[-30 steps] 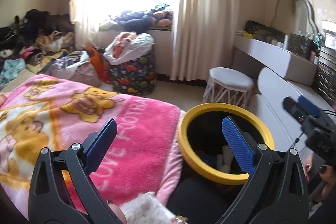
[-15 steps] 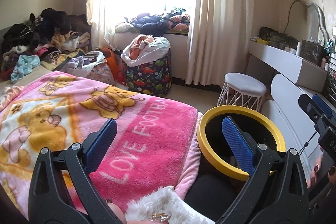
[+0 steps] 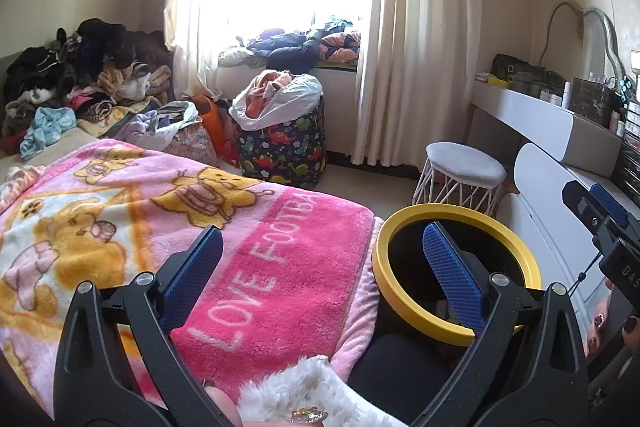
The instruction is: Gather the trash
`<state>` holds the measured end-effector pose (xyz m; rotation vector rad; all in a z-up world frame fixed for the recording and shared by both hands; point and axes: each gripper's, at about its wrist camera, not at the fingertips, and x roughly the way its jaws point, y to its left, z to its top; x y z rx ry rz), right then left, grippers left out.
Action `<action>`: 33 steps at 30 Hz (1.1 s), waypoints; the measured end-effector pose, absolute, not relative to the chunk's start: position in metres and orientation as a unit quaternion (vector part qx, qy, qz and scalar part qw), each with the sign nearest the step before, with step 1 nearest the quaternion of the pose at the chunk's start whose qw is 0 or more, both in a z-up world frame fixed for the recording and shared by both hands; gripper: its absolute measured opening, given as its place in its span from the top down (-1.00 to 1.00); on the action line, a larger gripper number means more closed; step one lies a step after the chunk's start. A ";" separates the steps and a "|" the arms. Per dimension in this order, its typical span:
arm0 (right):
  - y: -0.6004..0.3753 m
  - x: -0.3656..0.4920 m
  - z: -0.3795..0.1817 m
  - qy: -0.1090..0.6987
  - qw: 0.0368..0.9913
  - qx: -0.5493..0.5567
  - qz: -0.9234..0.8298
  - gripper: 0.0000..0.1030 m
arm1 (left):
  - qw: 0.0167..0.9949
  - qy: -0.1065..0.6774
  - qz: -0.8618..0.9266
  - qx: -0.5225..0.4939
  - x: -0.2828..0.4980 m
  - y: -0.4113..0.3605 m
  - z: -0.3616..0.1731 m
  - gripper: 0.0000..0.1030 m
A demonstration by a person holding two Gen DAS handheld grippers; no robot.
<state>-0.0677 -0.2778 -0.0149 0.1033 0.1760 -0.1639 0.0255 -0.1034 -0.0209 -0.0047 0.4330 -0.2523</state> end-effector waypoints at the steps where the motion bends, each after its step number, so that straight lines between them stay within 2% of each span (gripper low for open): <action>1: -0.277 -0.068 -0.015 0.088 0.991 0.052 -0.082 -0.87 | 0.969 0.215 -0.125 -0.003 0.025 -0.103 -0.021 -0.79; 33: -0.280 -0.068 -0.017 0.087 0.991 0.052 -0.087 -0.87 | 0.969 0.212 -0.125 -0.003 0.025 -0.106 -0.015 -0.79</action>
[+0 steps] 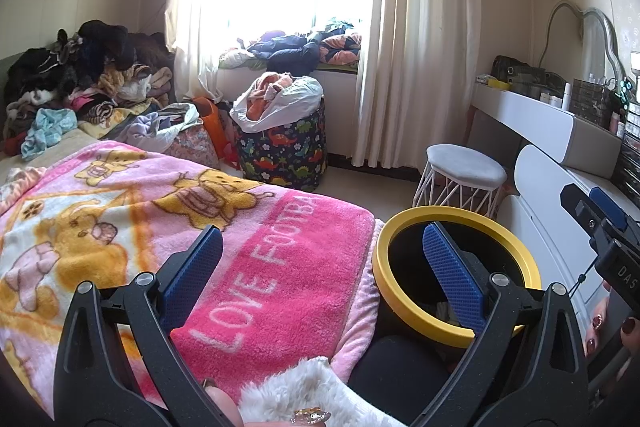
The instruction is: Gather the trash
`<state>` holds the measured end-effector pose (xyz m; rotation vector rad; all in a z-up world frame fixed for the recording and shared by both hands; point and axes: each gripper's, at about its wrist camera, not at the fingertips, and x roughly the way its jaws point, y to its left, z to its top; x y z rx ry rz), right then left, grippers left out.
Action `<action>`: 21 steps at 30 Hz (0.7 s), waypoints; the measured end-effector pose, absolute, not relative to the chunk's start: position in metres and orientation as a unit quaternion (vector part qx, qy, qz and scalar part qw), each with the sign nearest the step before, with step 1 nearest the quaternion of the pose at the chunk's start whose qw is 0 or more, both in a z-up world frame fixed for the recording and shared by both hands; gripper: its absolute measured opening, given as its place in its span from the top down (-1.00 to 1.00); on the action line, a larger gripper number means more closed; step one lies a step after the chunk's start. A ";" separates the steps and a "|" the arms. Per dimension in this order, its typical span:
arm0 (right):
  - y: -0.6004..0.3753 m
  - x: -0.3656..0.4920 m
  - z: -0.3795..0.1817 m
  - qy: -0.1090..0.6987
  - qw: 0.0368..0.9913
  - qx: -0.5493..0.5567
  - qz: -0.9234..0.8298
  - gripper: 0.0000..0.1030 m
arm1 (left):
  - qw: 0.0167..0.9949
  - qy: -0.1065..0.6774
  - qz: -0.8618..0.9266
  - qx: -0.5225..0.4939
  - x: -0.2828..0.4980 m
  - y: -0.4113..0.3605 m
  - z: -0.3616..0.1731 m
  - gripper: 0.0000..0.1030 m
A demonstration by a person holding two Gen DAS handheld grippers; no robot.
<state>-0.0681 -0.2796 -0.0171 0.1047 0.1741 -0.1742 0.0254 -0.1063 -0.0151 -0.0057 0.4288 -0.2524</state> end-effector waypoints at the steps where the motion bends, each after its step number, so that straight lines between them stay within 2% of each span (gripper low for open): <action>1: -0.280 -0.068 -0.017 0.086 0.991 0.052 -0.087 -0.87 | 0.969 0.213 -0.125 -0.003 0.026 -0.107 -0.015 -0.79; 21: -0.260 -0.056 -0.009 0.085 0.995 0.022 -0.056 -0.88 | 0.967 0.239 -0.086 -0.016 0.034 -0.090 -0.026 -0.79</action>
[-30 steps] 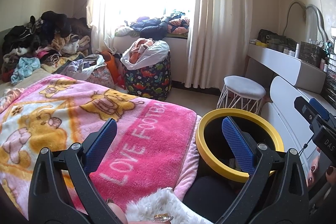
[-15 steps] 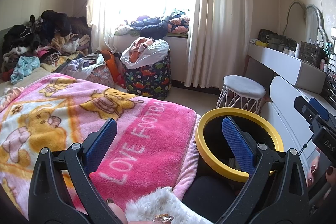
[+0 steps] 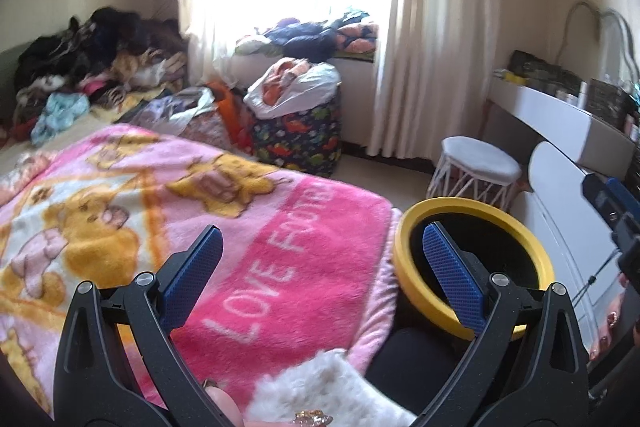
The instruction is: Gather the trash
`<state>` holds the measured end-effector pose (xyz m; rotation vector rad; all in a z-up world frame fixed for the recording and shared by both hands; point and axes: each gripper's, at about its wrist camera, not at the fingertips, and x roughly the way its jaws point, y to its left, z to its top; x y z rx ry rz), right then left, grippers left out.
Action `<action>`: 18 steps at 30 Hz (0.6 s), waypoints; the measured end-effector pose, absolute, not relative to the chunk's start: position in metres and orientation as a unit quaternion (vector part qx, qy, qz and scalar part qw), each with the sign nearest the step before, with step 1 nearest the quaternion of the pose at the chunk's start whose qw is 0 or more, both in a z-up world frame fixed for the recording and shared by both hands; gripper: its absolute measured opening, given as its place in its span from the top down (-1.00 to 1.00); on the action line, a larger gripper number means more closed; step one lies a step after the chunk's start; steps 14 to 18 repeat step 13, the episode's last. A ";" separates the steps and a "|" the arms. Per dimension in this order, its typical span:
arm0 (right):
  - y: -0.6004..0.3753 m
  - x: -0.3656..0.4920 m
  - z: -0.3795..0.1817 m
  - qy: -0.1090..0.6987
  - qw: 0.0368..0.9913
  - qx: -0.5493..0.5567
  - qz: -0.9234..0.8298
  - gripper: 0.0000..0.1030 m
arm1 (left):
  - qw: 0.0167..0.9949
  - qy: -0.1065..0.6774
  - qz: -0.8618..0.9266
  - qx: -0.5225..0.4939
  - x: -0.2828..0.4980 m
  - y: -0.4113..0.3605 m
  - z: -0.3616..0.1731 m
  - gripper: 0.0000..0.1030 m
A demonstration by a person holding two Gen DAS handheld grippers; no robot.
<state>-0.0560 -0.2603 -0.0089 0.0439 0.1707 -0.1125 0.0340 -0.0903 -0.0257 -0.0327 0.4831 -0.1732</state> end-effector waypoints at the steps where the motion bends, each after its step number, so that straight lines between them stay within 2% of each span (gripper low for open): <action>1: -0.254 -0.051 -0.007 0.086 0.995 0.019 -0.042 -0.88 | 0.968 0.239 -0.072 -0.024 0.035 -0.080 -0.026 -0.79; 5: -0.200 -0.014 0.008 0.118 0.989 0.024 0.085 -0.88 | 0.969 0.241 0.012 -0.054 0.032 -0.014 -0.024 -0.79; 8: -0.130 0.028 0.005 0.189 0.961 0.019 0.202 -0.88 | 0.957 0.254 0.119 -0.073 0.029 0.058 -0.030 -0.79; 13: 0.018 0.088 -0.050 0.336 0.880 -0.013 0.334 -0.88 | 0.893 0.312 0.307 -0.100 0.010 0.187 -0.068 -0.79; 18: 0.018 0.088 -0.050 0.336 0.880 -0.013 0.334 -0.88 | 0.893 0.312 0.307 -0.100 0.010 0.187 -0.068 -0.79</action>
